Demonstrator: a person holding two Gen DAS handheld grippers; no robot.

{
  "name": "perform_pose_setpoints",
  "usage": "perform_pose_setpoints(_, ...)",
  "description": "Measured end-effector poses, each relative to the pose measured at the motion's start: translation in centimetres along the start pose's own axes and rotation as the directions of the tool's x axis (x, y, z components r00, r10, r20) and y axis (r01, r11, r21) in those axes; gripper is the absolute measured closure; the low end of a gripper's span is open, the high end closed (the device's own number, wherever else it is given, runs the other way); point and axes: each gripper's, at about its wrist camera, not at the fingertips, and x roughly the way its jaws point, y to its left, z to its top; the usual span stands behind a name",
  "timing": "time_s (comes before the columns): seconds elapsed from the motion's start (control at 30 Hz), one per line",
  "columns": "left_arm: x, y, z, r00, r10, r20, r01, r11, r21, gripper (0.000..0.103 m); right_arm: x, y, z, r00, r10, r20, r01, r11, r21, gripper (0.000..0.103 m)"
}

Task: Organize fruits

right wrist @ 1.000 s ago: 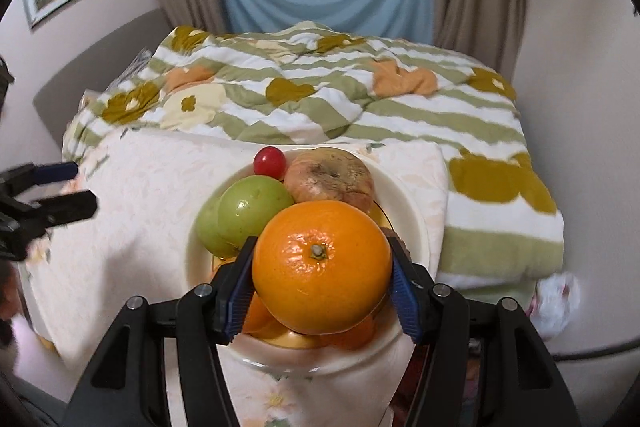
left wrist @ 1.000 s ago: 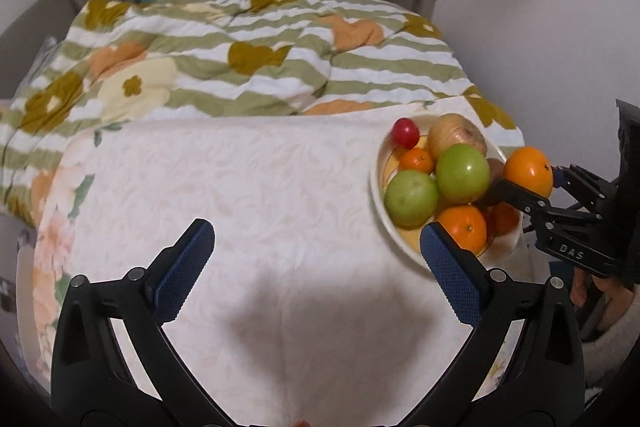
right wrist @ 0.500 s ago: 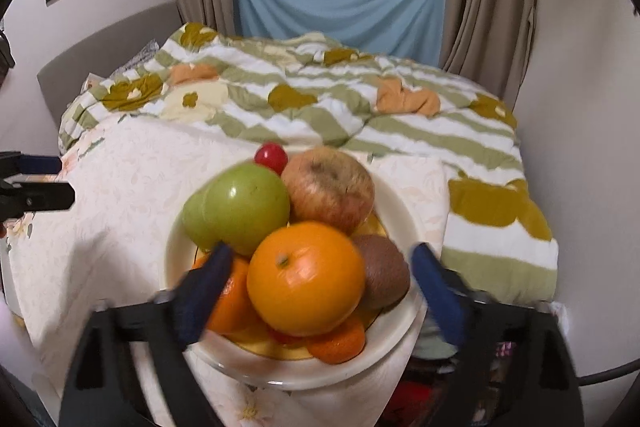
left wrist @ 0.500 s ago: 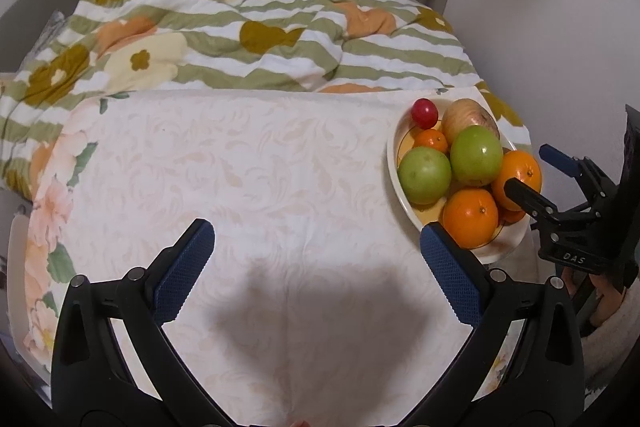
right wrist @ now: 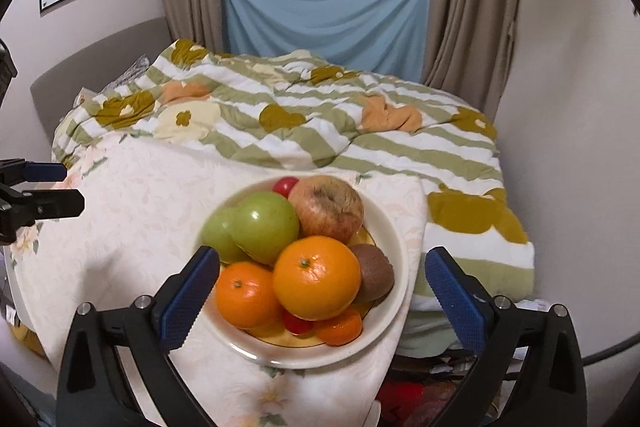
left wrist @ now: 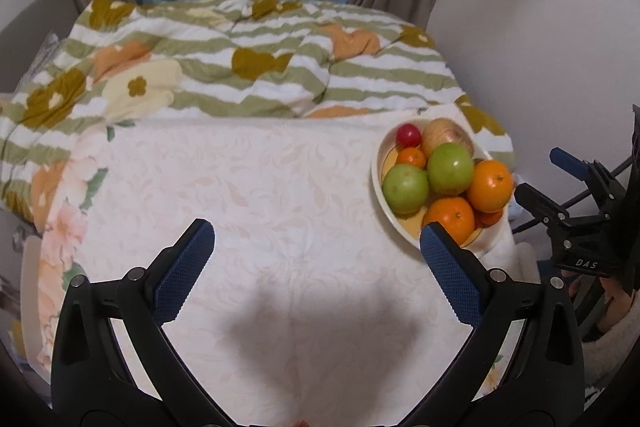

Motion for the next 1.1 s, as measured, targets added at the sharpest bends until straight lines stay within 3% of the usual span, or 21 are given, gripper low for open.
perform_pose_setpoints(0.43,-8.6,4.5,-0.8,0.996,0.005,0.091,-0.008,1.000,0.028,0.000,-8.0,7.1,2.1,0.999,-0.050,-0.013,0.051,0.982,0.181,0.001)
perform_pose_setpoints(0.8,-13.1,9.0,-3.1,0.987,0.098,0.126,-0.102,0.995,0.023,0.000,-9.2,12.9,1.2,0.991,-0.123,-0.061,0.134,0.967,0.219,0.001)
perform_pose_setpoints(1.1,-14.4,10.4,-4.0,0.984,0.094,0.153,-0.098,0.995,0.016,0.000,-9.6,14.3,0.7,0.987,-0.143,-0.070,0.155,0.962,0.226,0.001)
